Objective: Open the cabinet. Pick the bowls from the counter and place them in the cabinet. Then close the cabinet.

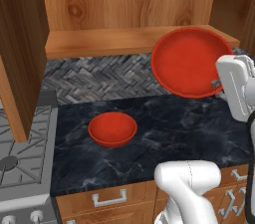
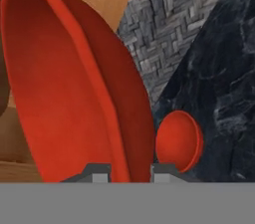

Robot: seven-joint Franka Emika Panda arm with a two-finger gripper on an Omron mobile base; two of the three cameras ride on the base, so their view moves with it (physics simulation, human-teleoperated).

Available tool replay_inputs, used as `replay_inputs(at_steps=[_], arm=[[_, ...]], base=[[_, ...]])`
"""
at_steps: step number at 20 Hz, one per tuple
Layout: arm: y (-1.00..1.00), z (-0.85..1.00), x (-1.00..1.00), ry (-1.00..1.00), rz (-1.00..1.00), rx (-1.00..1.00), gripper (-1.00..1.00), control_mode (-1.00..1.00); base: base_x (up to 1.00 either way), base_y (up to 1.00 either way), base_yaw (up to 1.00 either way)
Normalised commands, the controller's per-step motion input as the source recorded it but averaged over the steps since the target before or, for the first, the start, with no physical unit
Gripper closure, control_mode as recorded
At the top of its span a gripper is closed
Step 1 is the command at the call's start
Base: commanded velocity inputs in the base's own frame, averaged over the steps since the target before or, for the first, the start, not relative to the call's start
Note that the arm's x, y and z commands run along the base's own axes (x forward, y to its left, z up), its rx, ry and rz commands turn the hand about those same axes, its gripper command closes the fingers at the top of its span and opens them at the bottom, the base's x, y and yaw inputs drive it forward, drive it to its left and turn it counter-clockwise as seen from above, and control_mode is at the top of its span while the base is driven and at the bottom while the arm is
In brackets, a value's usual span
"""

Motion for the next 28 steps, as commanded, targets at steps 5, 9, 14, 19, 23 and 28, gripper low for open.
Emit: replay_inputs(at_steps=[5,9,14,19,23,28], arm=[[0.00,0.17,0.16,0.02,-0.13,0.08,1.00,-1.00],[0.00,0.19,0.06,0.00,-0.13,0.15,1.00,-1.00],[0.00,0.24,0.21,0.00,-0.08,0.17,1.00,-1.00],[0.00,0.20,0.54,0.00,-0.01,0.15,1.00,-1.00],[0.00,0.15,0.66,0.00,0.00,0.07,1.00,-1.00],[0.00,0.03,0.66,0.00,0.00,0.03,1.00,-1.00]], base=[[0.00,0.00,0.00],[0.00,0.00,0.00],[0.00,0.00,0.00],[0.00,0.00,0.00],[0.00,0.00,0.00],[0.00,0.00,0.00]])
